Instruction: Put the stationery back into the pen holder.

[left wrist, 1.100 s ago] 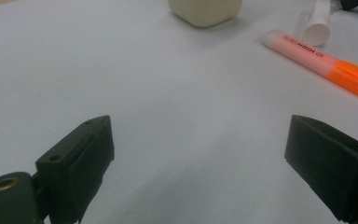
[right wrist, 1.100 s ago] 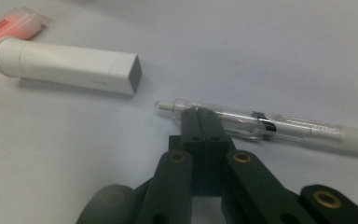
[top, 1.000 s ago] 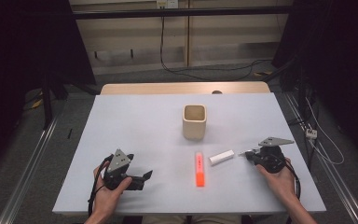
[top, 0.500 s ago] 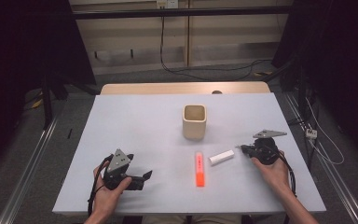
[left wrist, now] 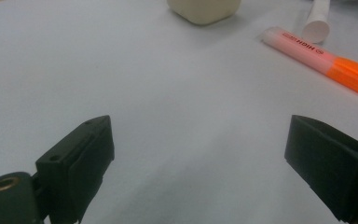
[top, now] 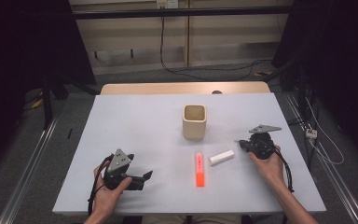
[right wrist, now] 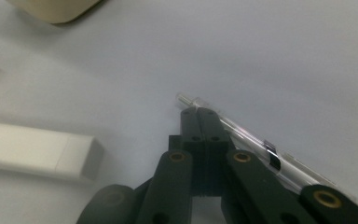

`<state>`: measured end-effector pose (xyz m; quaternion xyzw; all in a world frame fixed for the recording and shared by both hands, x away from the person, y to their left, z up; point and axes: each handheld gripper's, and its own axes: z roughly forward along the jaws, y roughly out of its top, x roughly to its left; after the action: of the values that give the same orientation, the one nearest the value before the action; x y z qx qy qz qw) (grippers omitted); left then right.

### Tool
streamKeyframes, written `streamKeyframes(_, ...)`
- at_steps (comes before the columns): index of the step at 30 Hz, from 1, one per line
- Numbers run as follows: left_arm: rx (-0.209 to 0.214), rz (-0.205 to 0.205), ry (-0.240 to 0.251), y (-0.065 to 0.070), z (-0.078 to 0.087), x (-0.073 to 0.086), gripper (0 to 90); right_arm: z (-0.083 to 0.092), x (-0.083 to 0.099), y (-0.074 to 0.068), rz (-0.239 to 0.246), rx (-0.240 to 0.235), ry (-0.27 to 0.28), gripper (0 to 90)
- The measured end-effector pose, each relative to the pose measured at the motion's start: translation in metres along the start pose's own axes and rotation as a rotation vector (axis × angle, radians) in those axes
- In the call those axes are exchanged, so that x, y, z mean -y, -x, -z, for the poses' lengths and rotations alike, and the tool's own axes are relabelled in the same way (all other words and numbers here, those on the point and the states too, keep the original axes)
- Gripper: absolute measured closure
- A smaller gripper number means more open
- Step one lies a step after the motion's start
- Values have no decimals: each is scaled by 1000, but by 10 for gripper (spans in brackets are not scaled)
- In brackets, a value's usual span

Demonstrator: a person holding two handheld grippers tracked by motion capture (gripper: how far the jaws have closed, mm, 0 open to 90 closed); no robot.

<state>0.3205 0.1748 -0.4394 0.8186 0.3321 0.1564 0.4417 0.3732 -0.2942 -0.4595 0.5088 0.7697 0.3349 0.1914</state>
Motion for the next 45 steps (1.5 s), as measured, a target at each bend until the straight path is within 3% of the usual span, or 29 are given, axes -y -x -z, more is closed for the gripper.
streamKeyframes(7,4,-6,-3,1,-2,-1,80,-3,-3,2,3,-1,11,900)
streamKeyframes(12,2,-2,-7,0,-1,0,80,7,-7,1,20,-49,39,900)
streamKeyframes(16,3,-6,0,0,-1,0,80,24,-11,7,48,-70,84,716)
streamKeyframes(19,5,-8,-2,0,-1,0,80,35,-15,16,67,-72,100,626)
streamKeyframes(24,4,-6,-2,0,-1,0,80,44,-20,34,86,-73,34,443)
streamKeyframes(31,3,-5,-7,0,-1,0,80,49,-12,60,65,-53,-30,220)
streamKeyframes(35,6,-8,-7,0,-1,0,80,53,-8,66,88,-18,-68,241)
streamKeyframes(38,7,-11,-9,0,-2,0,80,53,-6,71,86,-45,-79,282)
streamKeyframes(40,9,-10,-8,0,-2,0,80,52,-6,72,81,-24,-92,285)
streamKeyframes(45,10,-11,-9,0,-2,0,81,46,-9,71,142,-27,-156,273)
